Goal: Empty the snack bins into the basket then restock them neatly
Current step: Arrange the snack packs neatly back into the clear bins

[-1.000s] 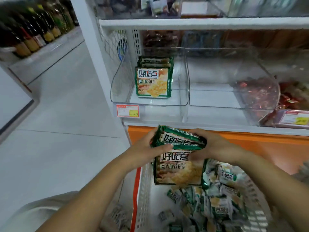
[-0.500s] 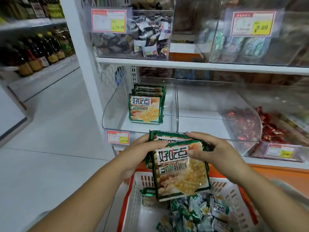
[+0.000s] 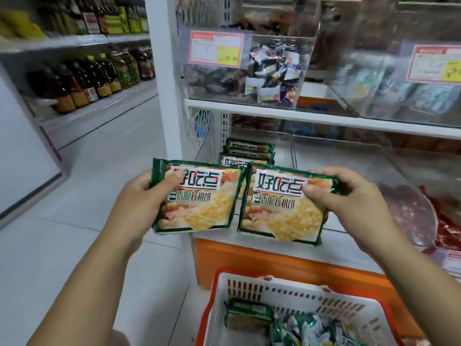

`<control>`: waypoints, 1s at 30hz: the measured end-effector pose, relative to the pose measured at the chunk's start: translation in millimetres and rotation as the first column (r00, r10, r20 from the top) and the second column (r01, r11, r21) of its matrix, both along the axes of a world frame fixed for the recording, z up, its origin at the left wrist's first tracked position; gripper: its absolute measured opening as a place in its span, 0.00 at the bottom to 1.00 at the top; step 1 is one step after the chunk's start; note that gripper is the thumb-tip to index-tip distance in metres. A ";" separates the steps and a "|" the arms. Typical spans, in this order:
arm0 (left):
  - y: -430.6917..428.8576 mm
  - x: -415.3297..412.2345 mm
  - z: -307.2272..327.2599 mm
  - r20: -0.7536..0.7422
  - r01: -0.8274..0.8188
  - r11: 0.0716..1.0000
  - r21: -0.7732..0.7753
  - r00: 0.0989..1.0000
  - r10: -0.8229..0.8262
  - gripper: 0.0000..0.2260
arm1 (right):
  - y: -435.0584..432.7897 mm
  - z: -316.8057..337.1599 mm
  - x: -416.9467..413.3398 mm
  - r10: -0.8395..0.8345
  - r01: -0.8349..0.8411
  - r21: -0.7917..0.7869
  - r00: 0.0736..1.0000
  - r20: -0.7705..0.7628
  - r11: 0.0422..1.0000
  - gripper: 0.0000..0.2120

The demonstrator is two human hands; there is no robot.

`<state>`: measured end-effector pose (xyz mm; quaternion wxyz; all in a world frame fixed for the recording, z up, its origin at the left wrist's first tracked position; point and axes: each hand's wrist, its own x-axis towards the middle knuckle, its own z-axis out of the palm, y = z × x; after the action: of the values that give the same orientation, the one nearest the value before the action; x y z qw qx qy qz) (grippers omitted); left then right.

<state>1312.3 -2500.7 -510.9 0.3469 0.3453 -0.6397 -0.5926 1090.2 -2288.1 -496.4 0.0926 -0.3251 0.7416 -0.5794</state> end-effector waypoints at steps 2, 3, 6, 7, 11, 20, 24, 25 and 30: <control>-17.8 16.8 -1.5 0.015 -0.082 0.996 -0.030 0.996 0.083 0.06 | -30.9 6.7 -5.6 -0.045 0.048 0.028 0.996 -0.083 0.998 0.10; -24.8 23.6 -2.9 0.027 -0.109 0.993 -0.035 0.994 0.110 0.05 | -47.2 8.6 -8.9 -0.042 0.050 0.057 0.990 -0.134 0.997 0.10; -37.0 38.8 -6.6 0.050 -0.123 0.992 -0.028 0.991 0.124 0.07 | -97.3 6.4 -12.2 0.009 0.054 0.212 0.958 -0.286 0.976 0.11; -39.1 40.9 -8.1 0.057 -0.113 0.993 -0.024 0.992 0.115 0.08 | -112.5 -0.1 -12.5 0.035 0.058 0.283 0.949 -0.314 0.957 0.11; -41.2 40.4 -11.3 0.069 -0.053 0.999 0.011 0.996 0.053 0.10 | -151.8 -40.1 -24.2 0.105 0.087 0.481 0.928 -0.358 0.873 0.11; -27.9 10.0 -15.9 0.125 0.163 0.982 0.098 0.977 -0.174 0.11 | -167.0 -47.3 -38.3 0.212 0.342 0.653 0.759 -0.616 0.675 0.20; -21.4 -2.9 -16.7 0.123 0.187 0.977 0.108 0.972 -0.199 0.12 | -128.5 -9.9 -9.0 0.129 -0.008 0.374 0.946 -0.298 0.927 0.20; -19.6 -5.5 -15.8 0.125 0.191 0.976 0.106 0.971 -0.203 0.12 | -114.9 -0.8 3.4 0.259 -0.212 0.337 0.961 -0.101 0.917 0.22; -9.7 -16.6 -8.9 0.052 0.245 0.966 0.084 0.967 -0.250 0.18 | -83.0 12.5 25.8 0.497 -0.435 0.406 0.866 -0.056 0.804 0.14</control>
<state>1295.7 -2510.4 -519.8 0.2367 0.2941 -0.6649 -0.6445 1116.0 -2371.1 -483.9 0.2340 -0.5185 0.7414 -0.3560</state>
